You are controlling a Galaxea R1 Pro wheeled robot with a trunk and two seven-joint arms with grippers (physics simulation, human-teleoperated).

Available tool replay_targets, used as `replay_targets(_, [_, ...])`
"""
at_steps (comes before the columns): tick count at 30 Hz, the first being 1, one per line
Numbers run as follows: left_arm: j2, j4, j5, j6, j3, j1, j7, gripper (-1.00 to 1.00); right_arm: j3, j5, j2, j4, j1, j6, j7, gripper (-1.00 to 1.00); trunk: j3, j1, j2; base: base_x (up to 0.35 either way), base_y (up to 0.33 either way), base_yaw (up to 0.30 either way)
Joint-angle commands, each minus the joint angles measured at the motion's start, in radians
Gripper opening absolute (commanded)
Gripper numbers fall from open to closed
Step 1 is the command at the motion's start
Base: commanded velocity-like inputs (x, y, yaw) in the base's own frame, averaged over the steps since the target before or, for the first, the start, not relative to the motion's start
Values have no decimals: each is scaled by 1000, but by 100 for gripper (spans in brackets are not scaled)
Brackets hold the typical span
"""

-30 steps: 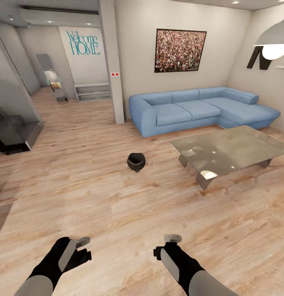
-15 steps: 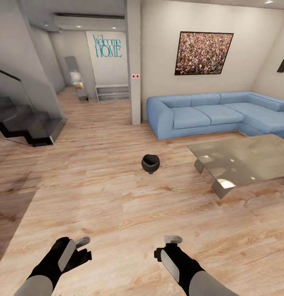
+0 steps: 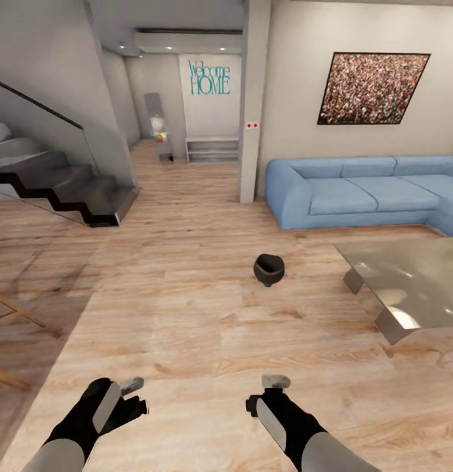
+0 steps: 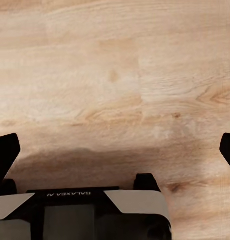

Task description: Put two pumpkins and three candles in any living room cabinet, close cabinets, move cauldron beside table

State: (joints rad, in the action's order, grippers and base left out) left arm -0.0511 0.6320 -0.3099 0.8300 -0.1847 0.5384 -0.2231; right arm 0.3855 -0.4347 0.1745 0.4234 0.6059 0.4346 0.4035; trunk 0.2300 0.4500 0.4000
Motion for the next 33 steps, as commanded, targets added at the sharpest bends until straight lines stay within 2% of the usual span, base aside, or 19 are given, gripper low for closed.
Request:
replay_targets(1, [0, 0, 0, 0, 0, 0, 0, 100, 0, 0, 0, 0, 0, 0, 0, 100, 0, 0, 0, 257, 205, 278])
replay_targets(6, [0, 0, 0, -1, 0, 0, 1, 100, 0, 1, 0, 0, -1, -15, -3, 100, 0, 0, 0, 277, 175, 253])
replay_targets(11, [0, 0, 0, -2, 1, 0, 2, 100, 1, 2, 0, 1, -24, -50, -9, 100, 0, 0, 0, 315, 68, 41])
replay_targets(25, [-1, 0, 0, 0, 2, 0, 3, 100, 1, 2, 0, 0, -29, -54, -10, 100, -18, 0, 0, 315, 153, 74])
replay_targets(31, [1, 0, 0, 0, 2, 0, 3, 100, 2, 2, 0, 0, -29, -55, -10, 100, -27, 0, 0, 76, 39, 116])
replay_targets(33, [1, 0, 0, 0, 2, 0, 3, 100, 14, 2, 0, 0, -29, -56, -10, 100, -30, 0, 0, 8, 4, 119])
